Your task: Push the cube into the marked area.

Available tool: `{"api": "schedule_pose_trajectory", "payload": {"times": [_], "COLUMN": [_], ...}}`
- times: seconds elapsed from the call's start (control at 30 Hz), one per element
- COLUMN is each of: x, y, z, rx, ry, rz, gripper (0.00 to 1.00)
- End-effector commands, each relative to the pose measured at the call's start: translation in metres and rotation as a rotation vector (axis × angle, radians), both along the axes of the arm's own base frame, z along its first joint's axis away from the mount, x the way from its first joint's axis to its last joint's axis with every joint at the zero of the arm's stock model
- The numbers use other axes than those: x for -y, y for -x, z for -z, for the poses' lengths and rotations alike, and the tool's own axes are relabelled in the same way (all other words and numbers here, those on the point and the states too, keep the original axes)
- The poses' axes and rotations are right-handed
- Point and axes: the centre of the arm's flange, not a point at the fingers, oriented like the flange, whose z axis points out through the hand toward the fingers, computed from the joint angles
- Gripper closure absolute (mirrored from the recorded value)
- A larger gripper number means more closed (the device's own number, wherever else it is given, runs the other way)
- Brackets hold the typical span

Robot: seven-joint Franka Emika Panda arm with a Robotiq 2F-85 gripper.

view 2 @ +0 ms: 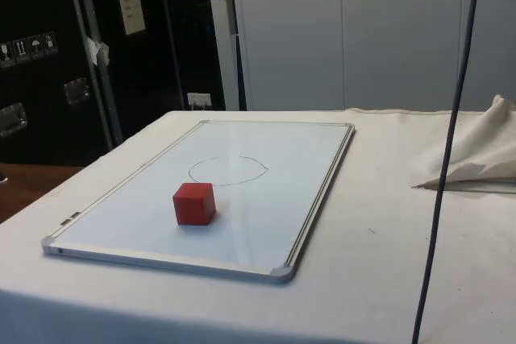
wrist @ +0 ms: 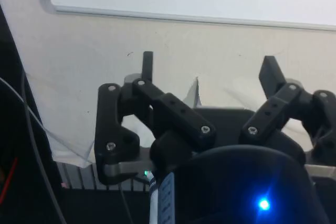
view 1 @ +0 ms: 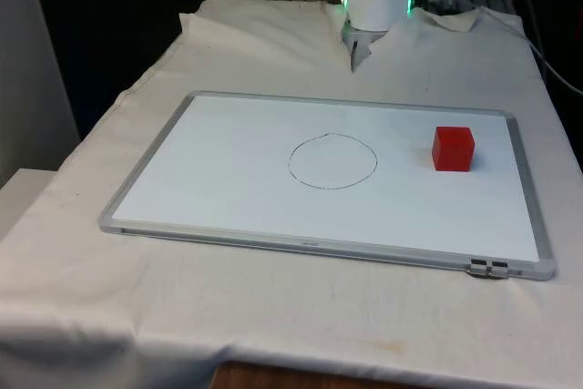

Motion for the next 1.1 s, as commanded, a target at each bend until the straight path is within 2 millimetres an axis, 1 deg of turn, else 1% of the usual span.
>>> {"api": "schedule_pose_trajectory", "payload": {"times": [0.0, 0.1, 0.2, 0.33, 0.37, 0.4, 0.43, 0.6, 0.63, 0.67, 0.8, 1.0, 1.03, 1.07], "x": [0.000, 0.000, 0.000, 0.000, 0.000, 0.000, 0.000, 0.000, -0.002, -0.001, -0.006, -0.018, -0.016, -0.019], "y": [0.000, 0.000, 0.000, 0.000, 0.000, 0.000, 0.000, 0.001, 0.002, 0.000, 0.005, 0.012, 0.011, 0.013], "z": [0.000, 0.000, 0.000, 0.000, 0.000, 0.000, 0.000, -0.001, -0.001, 0.000, 0.000, 0.006, 0.007, 0.007], "rx": [0.001, 0.000, 0.001, 0.001, 0.001, 0.000, 0.001, 0.005, 0.011, 0.001, 0.020, 0.034, 0.021, 0.035], "ry": [0.001, 0.000, 0.002, 0.002, 0.002, 0.000, 0.002, -0.004, -0.017, -0.006, -0.045, -0.088, -0.079, -0.093], "rz": [0.002, 0.000, 0.001, 0.002, 0.002, 0.000, 0.002, 0.003, 0.001, 0.001, 0.001, -0.001, -0.001, -0.001], "gripper": [0.01, 0.14, 0.30, 0.50, 0.62, 0.67, 0.67, 0.91, 1.00, 1.00, 1.00, 1.00, 1.00, 1.00]}}
